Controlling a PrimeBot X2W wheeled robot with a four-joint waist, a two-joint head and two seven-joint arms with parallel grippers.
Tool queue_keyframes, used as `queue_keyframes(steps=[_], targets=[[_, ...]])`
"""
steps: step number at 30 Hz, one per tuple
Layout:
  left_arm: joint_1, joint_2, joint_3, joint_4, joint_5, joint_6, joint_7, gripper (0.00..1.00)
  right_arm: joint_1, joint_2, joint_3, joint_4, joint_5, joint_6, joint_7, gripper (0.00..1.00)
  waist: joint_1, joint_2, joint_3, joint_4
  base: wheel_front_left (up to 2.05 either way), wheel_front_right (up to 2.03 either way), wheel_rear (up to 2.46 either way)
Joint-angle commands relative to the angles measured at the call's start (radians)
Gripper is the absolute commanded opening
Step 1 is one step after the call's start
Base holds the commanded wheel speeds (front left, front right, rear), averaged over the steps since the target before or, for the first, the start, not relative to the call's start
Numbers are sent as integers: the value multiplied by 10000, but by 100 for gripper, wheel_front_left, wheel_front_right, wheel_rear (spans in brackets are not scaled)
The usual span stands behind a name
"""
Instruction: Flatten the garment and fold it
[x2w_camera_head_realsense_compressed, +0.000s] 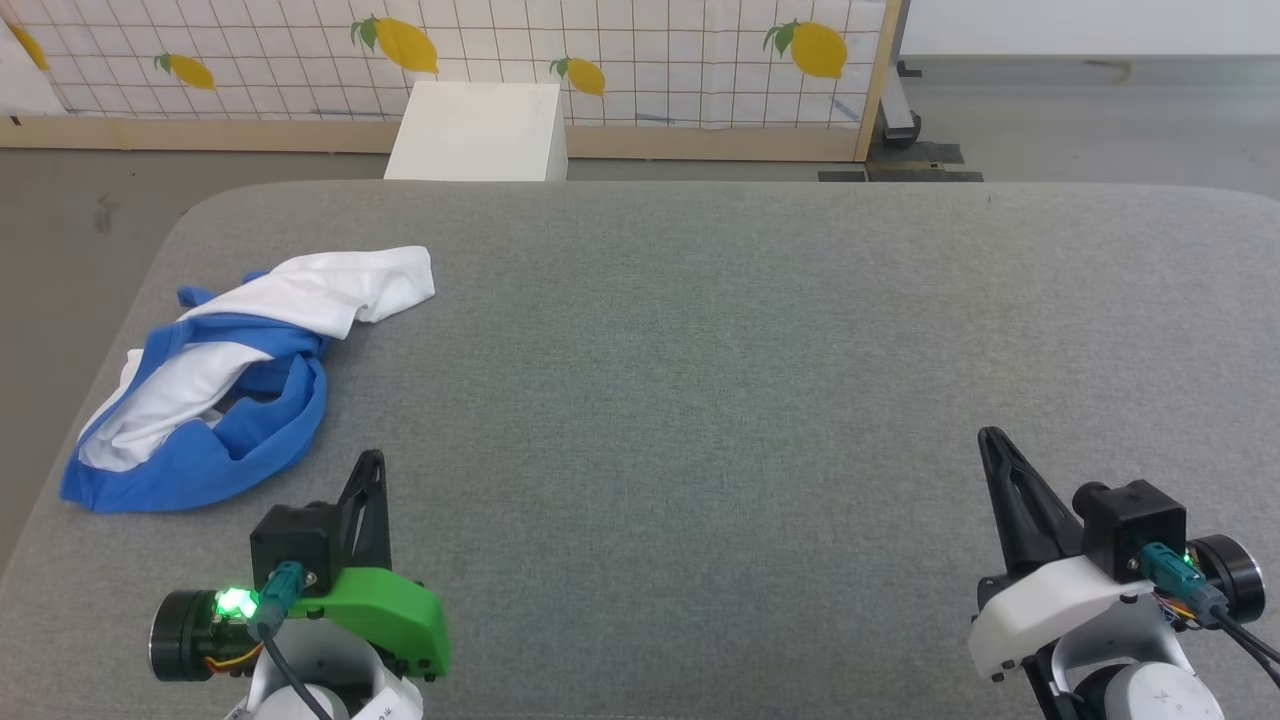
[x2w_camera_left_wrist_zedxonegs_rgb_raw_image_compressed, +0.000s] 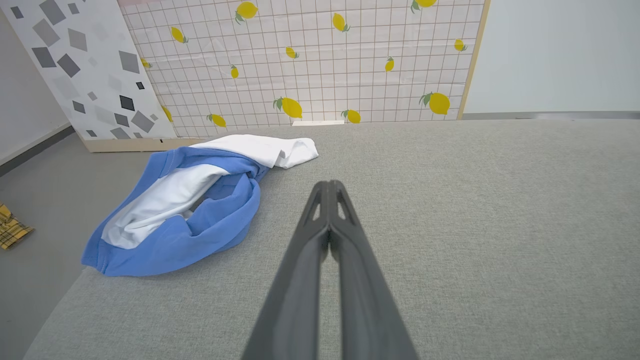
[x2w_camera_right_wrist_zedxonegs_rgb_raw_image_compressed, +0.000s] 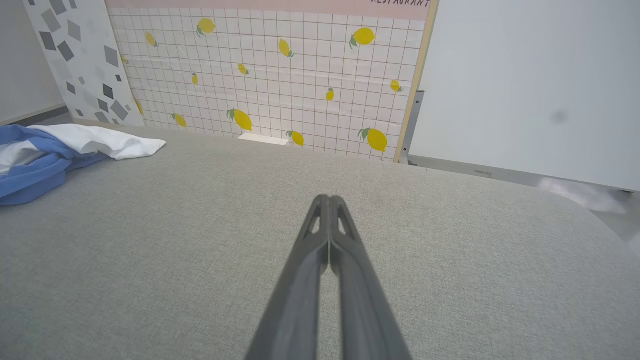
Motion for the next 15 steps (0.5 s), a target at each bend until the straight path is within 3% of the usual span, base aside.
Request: queue_keyframes(steps=[1, 15], targets=[[135, -36, 26, -30, 129, 64, 14, 0, 103, 26, 11, -53, -62, -15, -1, 0, 0, 0, 0, 0, 0, 0, 0], [135, -36, 26, -30, 129, 64, 14, 0, 103, 26, 11, -53, -62, -15, -1, 0, 0, 0, 0, 0, 0, 0, 0]])
